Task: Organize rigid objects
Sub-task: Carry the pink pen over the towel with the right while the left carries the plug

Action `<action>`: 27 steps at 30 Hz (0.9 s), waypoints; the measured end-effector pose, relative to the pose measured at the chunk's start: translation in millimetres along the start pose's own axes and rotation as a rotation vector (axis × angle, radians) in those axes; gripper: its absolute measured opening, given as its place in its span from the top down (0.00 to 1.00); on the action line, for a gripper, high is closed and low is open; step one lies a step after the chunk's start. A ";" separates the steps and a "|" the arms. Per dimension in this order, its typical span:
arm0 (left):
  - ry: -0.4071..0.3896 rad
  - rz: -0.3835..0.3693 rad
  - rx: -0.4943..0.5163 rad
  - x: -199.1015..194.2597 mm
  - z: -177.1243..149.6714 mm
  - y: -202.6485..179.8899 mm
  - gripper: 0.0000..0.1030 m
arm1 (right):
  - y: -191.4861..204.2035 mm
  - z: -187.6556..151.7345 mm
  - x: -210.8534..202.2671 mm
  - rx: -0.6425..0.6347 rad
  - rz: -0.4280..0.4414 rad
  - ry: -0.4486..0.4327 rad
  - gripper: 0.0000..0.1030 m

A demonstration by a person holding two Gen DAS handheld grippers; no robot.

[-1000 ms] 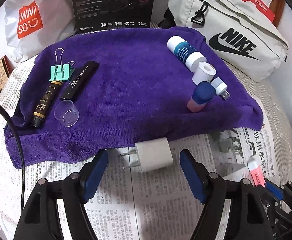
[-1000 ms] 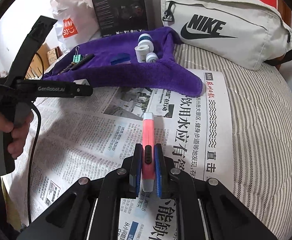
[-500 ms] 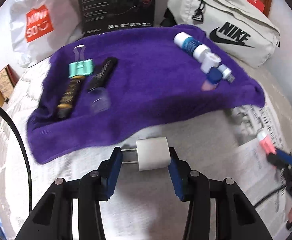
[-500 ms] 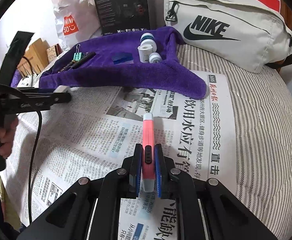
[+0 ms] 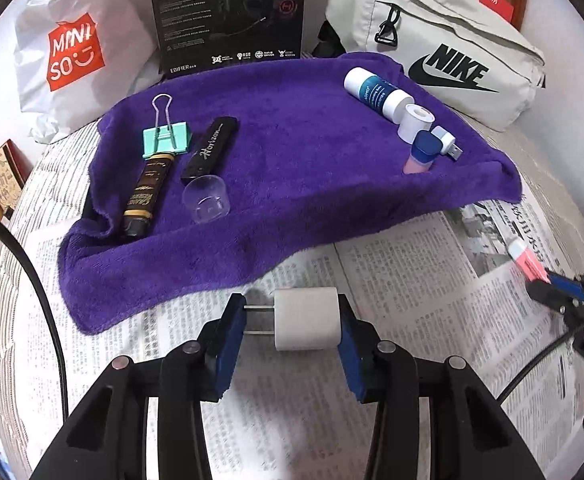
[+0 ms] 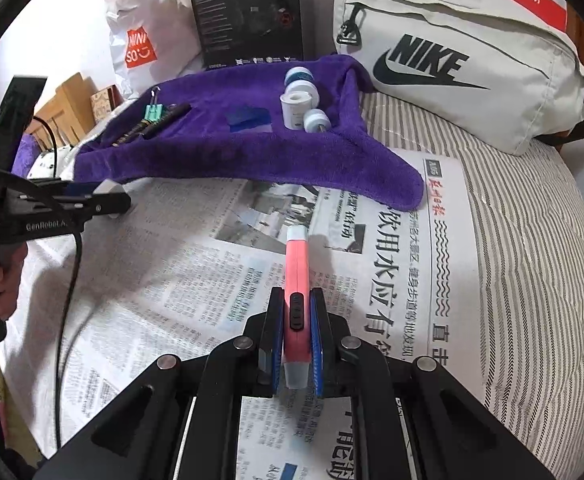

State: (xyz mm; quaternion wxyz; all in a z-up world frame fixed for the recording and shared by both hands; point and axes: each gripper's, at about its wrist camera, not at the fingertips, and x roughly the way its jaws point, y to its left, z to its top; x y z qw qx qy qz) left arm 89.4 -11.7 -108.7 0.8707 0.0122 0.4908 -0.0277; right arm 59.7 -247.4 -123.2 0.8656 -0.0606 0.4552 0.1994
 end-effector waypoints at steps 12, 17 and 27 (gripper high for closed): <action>-0.022 -0.012 -0.041 -29.0 -14.5 34.8 0.60 | 31.0 30.5 -10.1 -0.066 0.077 -0.032 0.88; -0.045 -0.005 -0.053 -39.2 -8.1 47.0 0.60 | 36.6 43.2 -12.1 -0.077 0.104 -0.046 0.88; -0.079 -0.006 -0.056 -46.9 10.8 62.3 0.60 | 38.8 76.1 -9.5 -0.095 0.122 -0.068 0.88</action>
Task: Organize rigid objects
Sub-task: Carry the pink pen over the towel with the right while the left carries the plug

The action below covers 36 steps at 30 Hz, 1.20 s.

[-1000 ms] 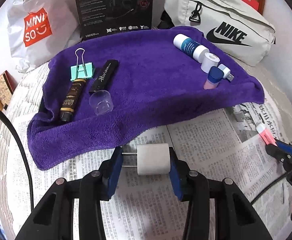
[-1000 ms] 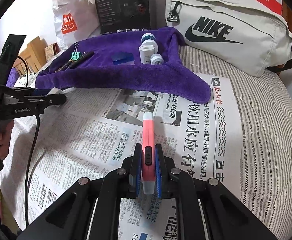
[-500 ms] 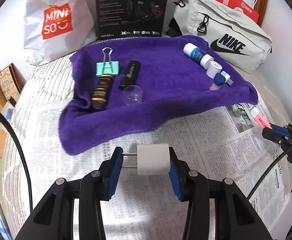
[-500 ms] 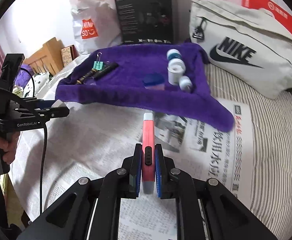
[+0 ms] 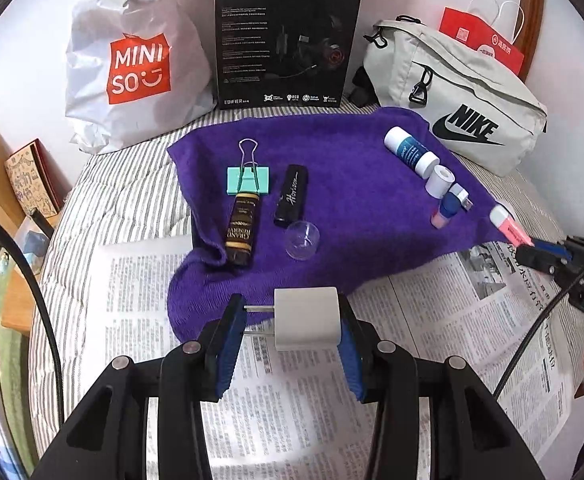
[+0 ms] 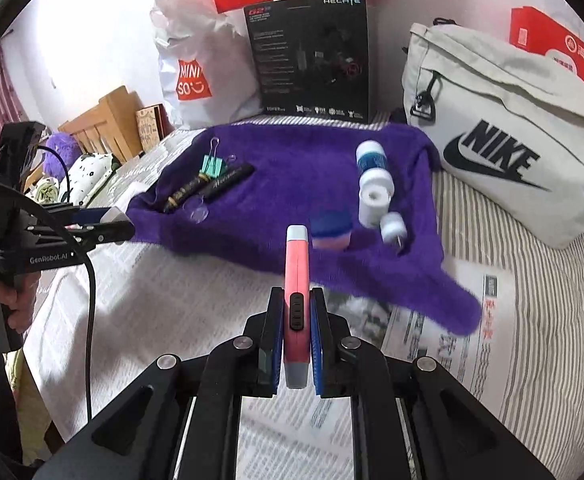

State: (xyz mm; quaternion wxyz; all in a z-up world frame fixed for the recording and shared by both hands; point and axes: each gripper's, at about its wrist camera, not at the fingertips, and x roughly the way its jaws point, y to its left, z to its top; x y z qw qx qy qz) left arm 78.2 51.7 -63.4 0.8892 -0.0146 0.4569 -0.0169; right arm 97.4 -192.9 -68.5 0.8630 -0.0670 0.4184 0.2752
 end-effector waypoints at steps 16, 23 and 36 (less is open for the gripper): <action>0.005 -0.005 -0.001 20.3 37.7 21.0 0.60 | -15.0 79.0 56.1 -0.036 -0.018 0.015 0.88; 0.022 -0.015 -0.009 34.2 44.8 29.3 0.60 | -22.3 101.2 94.9 -0.049 -0.037 0.066 0.88; 0.030 -0.035 -0.050 51.2 51.0 46.4 0.60 | -30.7 109.9 150.8 -0.068 -0.082 0.144 0.88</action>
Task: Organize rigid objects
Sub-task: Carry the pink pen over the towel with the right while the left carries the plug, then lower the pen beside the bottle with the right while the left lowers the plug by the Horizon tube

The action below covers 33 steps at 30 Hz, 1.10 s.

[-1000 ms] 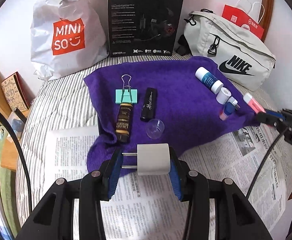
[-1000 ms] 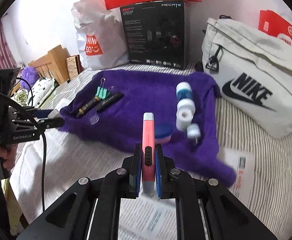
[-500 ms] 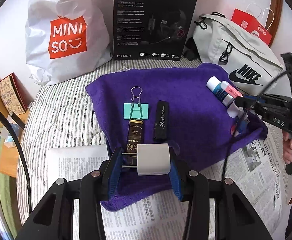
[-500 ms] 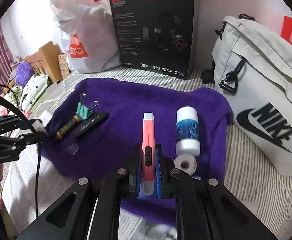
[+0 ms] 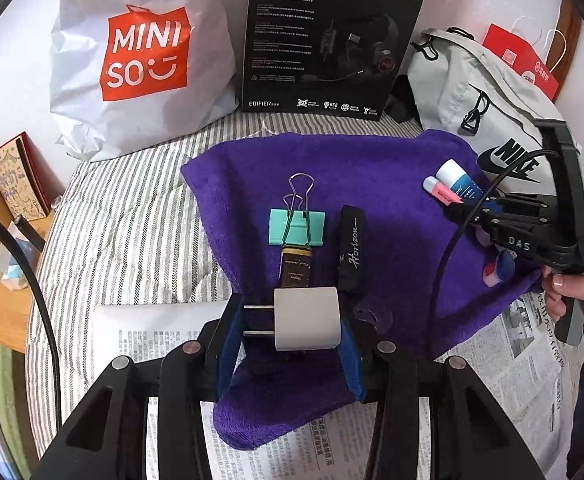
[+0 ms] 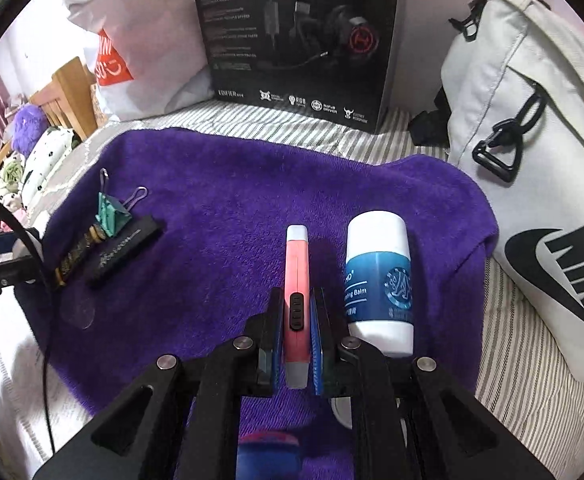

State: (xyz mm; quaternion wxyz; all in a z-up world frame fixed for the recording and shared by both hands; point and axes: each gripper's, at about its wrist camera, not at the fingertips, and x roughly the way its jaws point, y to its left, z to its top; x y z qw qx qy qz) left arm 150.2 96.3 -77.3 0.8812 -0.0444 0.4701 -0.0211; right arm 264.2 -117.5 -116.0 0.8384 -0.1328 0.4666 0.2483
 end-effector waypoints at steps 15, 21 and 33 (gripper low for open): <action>0.023 0.002 0.025 7.3 5.3 -4.0 0.60 | -1.3 1.8 9.4 -0.031 -0.026 0.008 0.81; 0.035 0.003 0.029 10.9 5.4 -9.7 0.60 | -2.2 -1.2 -0.7 -0.029 -0.021 -0.003 0.65; 0.032 -0.033 0.069 13.1 20.2 -39.4 0.60 | -15.3 -21.4 -45.9 0.013 -0.027 -0.068 0.59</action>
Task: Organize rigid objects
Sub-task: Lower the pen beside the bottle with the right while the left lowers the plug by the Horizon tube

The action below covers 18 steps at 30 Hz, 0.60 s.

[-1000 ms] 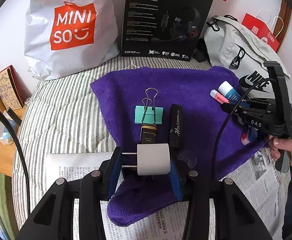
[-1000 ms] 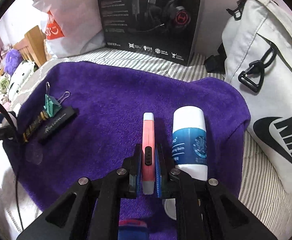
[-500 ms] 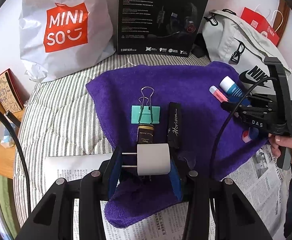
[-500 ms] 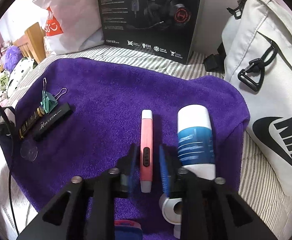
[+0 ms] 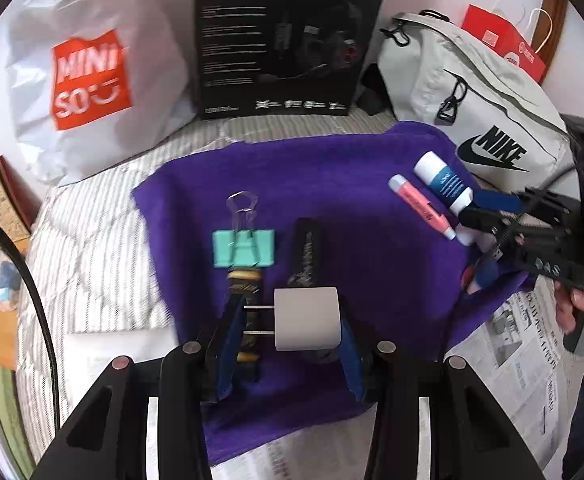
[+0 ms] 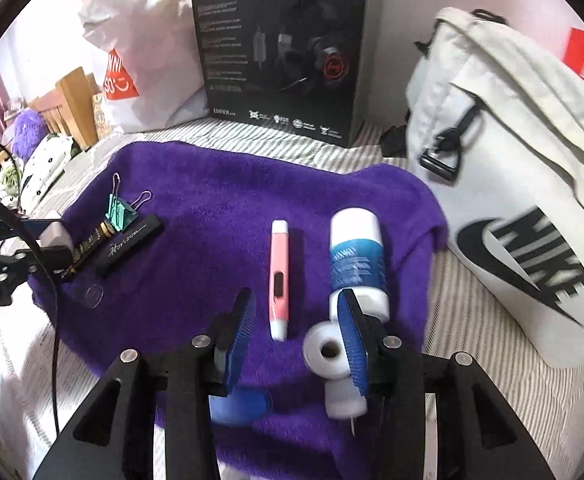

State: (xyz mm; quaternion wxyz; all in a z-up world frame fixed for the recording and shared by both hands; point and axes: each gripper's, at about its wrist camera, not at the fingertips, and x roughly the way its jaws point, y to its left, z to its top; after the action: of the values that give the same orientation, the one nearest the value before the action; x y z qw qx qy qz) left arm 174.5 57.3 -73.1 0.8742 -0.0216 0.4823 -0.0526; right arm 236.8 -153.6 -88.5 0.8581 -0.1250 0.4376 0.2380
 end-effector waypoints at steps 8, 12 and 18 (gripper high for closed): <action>0.037 -0.031 0.063 31.5 18.4 -36.9 0.60 | -10.9 -30.7 -19.4 0.047 0.006 -0.001 0.58; 0.061 -0.017 0.082 47.3 19.9 -45.0 0.60 | -9.7 -39.8 -21.5 0.052 0.013 0.003 0.58; 0.078 -0.014 0.108 56.5 21.2 -51.6 0.60 | -9.2 -40.7 -20.0 0.059 0.024 -0.002 0.57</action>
State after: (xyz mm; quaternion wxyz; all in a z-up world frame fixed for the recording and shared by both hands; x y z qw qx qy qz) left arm 218.7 -0.6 -104.7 0.8542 0.0245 0.5123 -0.0853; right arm 203.4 -184.7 -96.0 0.8590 -0.0940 0.4448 0.2353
